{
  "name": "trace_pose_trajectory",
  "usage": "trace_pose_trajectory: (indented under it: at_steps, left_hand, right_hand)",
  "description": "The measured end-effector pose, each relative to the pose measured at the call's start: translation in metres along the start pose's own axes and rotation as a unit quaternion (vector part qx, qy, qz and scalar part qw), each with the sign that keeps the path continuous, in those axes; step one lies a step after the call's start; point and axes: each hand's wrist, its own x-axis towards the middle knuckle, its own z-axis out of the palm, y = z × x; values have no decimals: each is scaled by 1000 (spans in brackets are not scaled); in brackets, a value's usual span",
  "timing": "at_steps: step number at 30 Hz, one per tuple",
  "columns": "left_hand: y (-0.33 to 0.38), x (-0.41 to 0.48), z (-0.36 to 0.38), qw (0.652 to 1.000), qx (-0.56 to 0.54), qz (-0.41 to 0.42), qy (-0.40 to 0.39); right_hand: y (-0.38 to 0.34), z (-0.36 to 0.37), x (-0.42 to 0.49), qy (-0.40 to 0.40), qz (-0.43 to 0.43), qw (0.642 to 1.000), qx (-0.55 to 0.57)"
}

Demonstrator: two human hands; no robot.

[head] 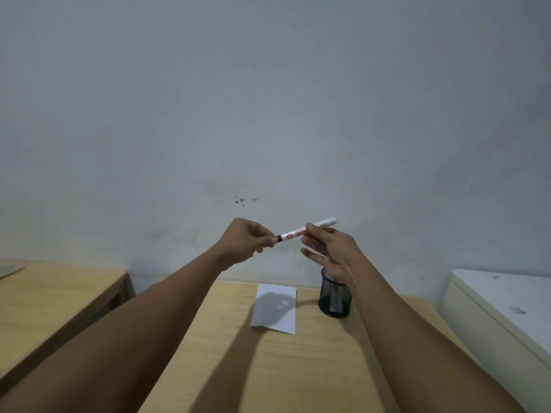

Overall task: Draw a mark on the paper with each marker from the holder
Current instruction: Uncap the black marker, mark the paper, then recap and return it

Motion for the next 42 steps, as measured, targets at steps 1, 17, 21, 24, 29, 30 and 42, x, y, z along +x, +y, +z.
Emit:
trace_pose_trajectory:
  at_steps: [1,17,21,24,29,30,42]
  left_hand:
    - [-3,0,0,1000,15,8,-3]
    - [-60,7,-8,989,116,-1,-91]
    - [-83,9,-3,987,81,-46,-130]
    - [-106,12,2,982,91,-77,-144]
    - [-148,16,19,966,222,-35,-127]
    - [-154,15,25,960,260,-1,-105]
    - [-199,13,51,939,303,140,-85]
  right_hand:
    - [4,7,0,-10,5,1000,7]
    - [71,30,32,-86,38,992,-80]
    - [91,28,47,-87,40,991,-97]
    - [108,23,58,-44,26,995,-82]
    - [127,17,75,-1,-14,985,-174]
    - [131,16,79,11,-24,980,-195]
    - [178,1,123,-15,-32,954,-297]
